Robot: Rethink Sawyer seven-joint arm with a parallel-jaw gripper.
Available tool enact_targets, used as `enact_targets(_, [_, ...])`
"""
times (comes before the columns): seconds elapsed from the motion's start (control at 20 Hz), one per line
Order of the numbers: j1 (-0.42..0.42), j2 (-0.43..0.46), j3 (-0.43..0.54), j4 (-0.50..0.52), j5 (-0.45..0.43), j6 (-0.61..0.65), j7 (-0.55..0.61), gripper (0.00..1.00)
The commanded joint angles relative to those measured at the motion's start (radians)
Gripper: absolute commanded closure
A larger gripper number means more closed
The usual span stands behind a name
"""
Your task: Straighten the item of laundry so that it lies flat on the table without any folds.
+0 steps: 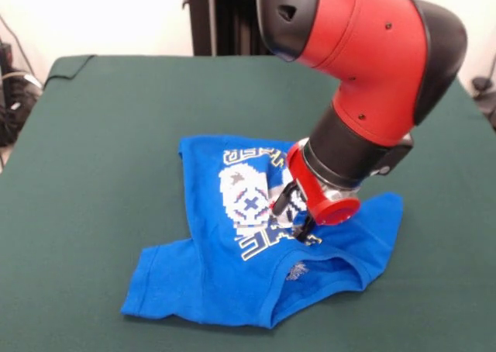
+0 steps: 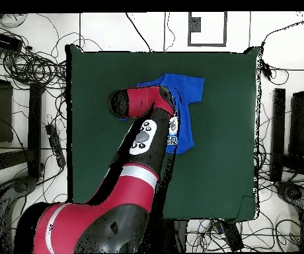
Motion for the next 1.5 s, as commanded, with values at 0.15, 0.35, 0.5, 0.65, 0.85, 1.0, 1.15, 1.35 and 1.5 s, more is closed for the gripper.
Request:
enact_targets(0.15, [-0.006, 0.038, 0.175, 0.061, 0.037, -0.077, 0.025, 0.0])
enact_targets(0.35, [-0.013, 0.02, 0.19, 0.072, 0.037, -0.083, 0.008, 0.0])
enact_targets(0.5, [-0.011, 0.015, 0.195, 0.061, 0.04, -0.07, 0.01, 0.0])
enact_targets(0.65, [-0.015, 0.02, 0.205, 0.055, 0.037, -0.094, 0.013, 0.0])
enact_targets(0.85, [-0.015, 0.026, 0.211, 0.042, 0.03, -0.117, 0.021, 0.0])
enact_targets(1.0, [-0.02, 0.015, 0.225, 0.054, 0.021, -0.171, 0.011, 0.0])
enact_targets(1.15, [-0.011, 0.027, 0.214, 0.026, 0.023, -0.171, 0.037, 0.0])
enact_targets(1.35, [0.008, 0.052, 0.185, -0.016, 0.031, -0.177, 0.082, 0.0])
enact_targets(1.5, [0.016, 0.06, 0.17, -0.024, 0.034, -0.178, 0.1, 0.0])
